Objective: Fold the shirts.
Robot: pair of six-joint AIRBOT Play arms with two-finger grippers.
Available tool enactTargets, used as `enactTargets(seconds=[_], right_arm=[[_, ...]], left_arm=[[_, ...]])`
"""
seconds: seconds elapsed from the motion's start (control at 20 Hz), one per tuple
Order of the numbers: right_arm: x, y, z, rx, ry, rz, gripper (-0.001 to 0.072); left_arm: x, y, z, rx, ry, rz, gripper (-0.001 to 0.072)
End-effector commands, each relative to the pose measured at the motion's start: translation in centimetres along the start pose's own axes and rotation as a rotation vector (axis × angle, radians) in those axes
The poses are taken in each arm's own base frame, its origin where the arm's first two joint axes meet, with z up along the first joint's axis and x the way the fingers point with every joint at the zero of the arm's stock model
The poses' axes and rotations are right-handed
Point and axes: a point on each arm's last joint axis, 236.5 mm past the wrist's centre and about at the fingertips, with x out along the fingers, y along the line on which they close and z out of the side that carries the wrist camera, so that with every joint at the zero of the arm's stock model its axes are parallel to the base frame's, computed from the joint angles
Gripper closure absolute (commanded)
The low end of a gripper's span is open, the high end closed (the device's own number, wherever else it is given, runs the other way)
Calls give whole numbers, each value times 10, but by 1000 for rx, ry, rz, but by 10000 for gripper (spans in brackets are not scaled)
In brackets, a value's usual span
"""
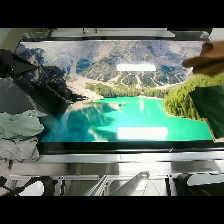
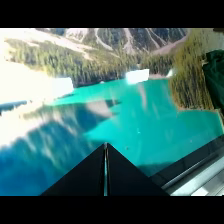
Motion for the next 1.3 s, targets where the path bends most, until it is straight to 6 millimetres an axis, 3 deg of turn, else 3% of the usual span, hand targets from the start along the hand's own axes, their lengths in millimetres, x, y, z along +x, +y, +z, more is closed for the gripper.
enactTargets(seconds=[0.0, 0.2, 0.25, 0.45, 0.65, 0.7, 0.75, 0.8, 1.1, 1.15, 1.2, 1.25], right_arm=[[-24, -85, -45, 119, 146, -274, 701], [-52, -160, -110, 231, 242, -481, 701], [-58, -171, -123, 269, 253, -496, 700], [-86, -200, -155, 341, 258, -564, 696], [-98, -214, -175, 356, 323, -625, 683], [-99, -214, -178, 360, 335, -627, 540], [-100, -213, -181, 363, 347, -628, 182], [-101, -213, -183, 366, 356, -628, 0], [-97, -203, -188, 361, 383, -607, 7], [-92, -196, -190, 353, 396, -587, 48], [-83, -182, -191, 322, 412, -532, 297], [-71, -163, -193, 298, 428, -460, 478]], left_arm=[[0, 0, 0, -2, 1, 0, 704], [0, -1, -4, -2, 18, -6, 704], [0, -1, -5, -1, 20, -7, 704], [0, -2, -6, -1, 24, -9, 704], [0, -2, -6, -1, 25, -9, 704], [0, -2, -6, -1, 26, -9, 704], [0, -2, -6, -1, 25, -9, 704], [0, -2, -6, -1, 25, -9, 704], [0, -2, -6, -1, 24, -8, 704], [0, -2, -6, -1, 24, -9, 704], [0, -2, -5, -1, 23, -8, 704], [0, -1, -3, -1, 14, -5, 704]])
